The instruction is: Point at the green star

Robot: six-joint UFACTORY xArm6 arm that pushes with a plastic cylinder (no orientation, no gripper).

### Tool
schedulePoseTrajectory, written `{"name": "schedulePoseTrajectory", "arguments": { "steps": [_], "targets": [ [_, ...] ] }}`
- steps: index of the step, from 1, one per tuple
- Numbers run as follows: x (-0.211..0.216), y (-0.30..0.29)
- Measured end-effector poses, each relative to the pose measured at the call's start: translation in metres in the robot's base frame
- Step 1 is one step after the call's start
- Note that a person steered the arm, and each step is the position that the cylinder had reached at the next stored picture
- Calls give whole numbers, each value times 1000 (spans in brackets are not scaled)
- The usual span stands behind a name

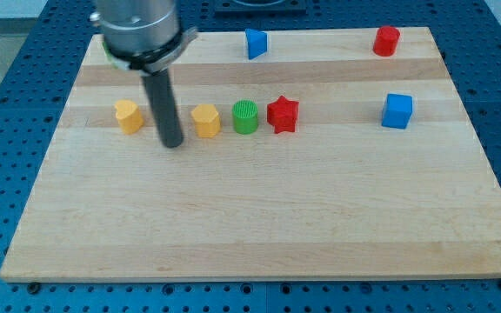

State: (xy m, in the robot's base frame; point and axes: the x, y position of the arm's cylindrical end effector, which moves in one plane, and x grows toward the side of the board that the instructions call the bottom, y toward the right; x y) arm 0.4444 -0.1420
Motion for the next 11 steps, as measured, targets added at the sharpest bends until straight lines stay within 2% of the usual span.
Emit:
{"name": "schedulePoseTrajectory", "arguments": {
  "steps": [1, 2, 4, 5, 7, 8, 9, 10, 11],
  "targets": [
    [8, -70],
    [-17, -162],
    [-22, -163],
    [-47, -163],
    [-192, -163],
    [-249, -161],
    [-236, -138],
    [-172, -129],
    [-139, -103]
  ]
}}
